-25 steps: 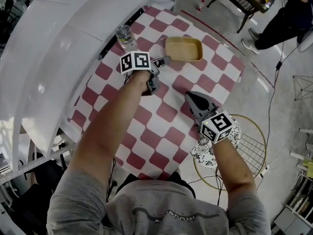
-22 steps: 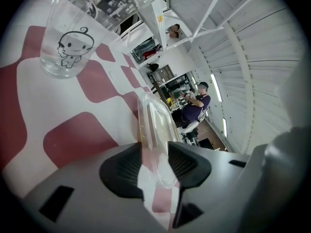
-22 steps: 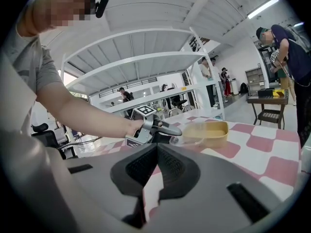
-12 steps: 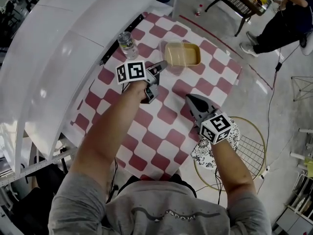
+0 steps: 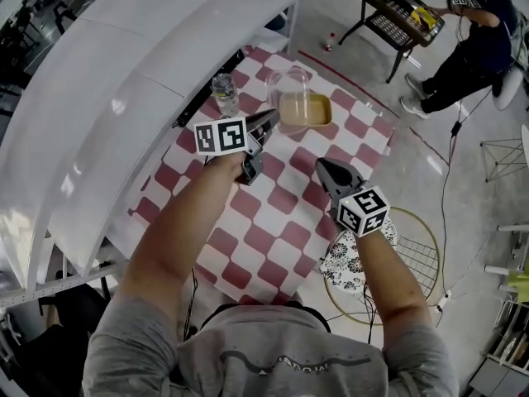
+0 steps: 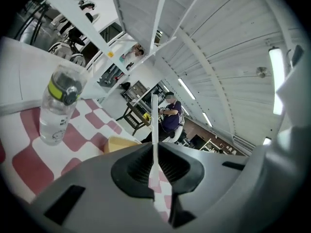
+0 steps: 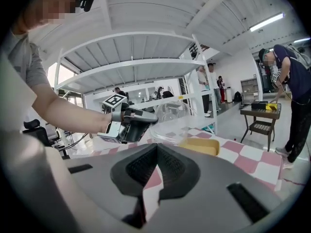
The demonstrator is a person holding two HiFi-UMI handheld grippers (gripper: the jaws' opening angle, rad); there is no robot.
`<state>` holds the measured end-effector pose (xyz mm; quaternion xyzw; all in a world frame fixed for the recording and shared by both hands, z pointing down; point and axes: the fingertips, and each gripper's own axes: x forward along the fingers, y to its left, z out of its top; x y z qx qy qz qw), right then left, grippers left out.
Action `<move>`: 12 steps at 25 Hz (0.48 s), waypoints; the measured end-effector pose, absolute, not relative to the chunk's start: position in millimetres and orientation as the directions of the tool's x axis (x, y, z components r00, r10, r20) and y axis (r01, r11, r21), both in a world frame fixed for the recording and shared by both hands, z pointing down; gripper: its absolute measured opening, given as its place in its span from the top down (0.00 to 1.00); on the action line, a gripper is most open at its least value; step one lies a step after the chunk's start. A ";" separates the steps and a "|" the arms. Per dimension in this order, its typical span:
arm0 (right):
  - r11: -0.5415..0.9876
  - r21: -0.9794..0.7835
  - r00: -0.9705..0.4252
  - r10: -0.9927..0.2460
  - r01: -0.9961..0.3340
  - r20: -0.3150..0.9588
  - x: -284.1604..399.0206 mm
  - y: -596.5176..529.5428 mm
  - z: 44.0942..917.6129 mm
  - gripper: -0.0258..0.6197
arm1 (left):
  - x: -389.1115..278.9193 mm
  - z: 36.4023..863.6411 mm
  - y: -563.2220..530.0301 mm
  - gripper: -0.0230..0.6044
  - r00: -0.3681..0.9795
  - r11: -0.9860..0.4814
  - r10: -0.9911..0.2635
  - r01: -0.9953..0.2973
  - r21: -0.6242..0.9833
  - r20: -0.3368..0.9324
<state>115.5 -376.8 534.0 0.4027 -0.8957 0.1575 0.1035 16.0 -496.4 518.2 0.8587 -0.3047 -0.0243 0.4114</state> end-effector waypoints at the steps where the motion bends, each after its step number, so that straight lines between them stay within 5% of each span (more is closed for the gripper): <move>1: 0.623 -0.195 -0.651 -0.693 -0.757 0.311 116.1 -377.7 530.4 0.92 | 14.7 512.0 -495.2 0.90 0.812 -0.490 -0.546 -0.509 0.708 0.206; 12: 0.584 -0.168 -0.606 -0.739 -0.794 0.296 121.1 -382.0 485.2 0.92 | -6.9 444.5 -472.9 0.90 0.786 -0.616 -0.594 -0.581 0.532 0.170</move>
